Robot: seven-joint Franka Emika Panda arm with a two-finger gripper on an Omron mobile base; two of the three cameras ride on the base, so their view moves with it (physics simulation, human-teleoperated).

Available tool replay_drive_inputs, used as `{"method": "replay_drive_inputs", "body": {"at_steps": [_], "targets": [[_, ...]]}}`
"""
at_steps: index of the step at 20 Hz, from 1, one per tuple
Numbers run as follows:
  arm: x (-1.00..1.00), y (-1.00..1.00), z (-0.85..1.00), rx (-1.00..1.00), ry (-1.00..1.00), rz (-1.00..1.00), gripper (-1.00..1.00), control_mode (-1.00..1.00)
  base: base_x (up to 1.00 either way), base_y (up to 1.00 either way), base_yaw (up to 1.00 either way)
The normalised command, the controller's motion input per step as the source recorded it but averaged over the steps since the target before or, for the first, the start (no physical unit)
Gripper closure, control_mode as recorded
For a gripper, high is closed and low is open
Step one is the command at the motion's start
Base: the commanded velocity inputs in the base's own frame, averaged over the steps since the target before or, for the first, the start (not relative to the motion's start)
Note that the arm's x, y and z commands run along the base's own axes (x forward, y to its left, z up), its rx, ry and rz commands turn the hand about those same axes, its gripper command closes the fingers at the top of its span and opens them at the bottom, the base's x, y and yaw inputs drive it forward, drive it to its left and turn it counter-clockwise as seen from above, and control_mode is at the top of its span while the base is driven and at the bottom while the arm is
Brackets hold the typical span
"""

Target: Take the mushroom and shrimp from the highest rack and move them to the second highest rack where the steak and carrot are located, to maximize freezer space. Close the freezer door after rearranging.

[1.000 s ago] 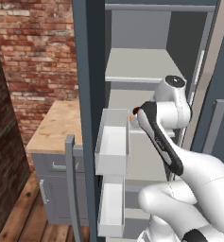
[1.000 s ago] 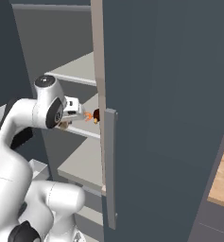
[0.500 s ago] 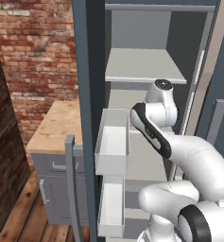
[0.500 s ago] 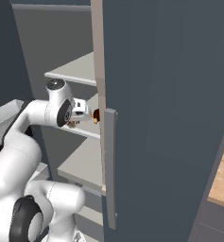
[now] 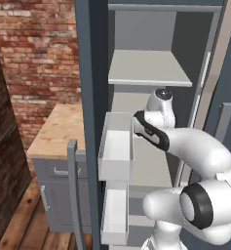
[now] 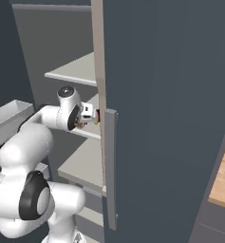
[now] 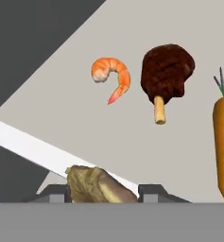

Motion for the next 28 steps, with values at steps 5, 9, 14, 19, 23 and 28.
{"method": "replay_drive_inputs", "body": {"at_steps": [5,9,14,19,23,28], "targets": [[0.6,0.0,-0.41,0.0,0.0,0.0,1.0,-1.0,0.0,0.0,0.0],[0.63,0.0,-0.34,0.0,0.0,0.0,1.0,-1.0,0.0,0.0,0.0],[0.66,0.0,-0.36,0.0,0.0,0.0,1.0,-1.0,0.0,0.0,0.0],[0.46,0.0,-0.42,0.0,0.0,0.0,1.0,-1.0,0.0,0.0,0.0],[0.42,0.0,-0.47,0.0,0.0,0.0,1.0,-1.0,0.0,0.0,0.0],[0.22,0.0,-0.64,-0.03,-0.02,0.0,-1.0,-1.0,0.0,0.0,0.0]]}}
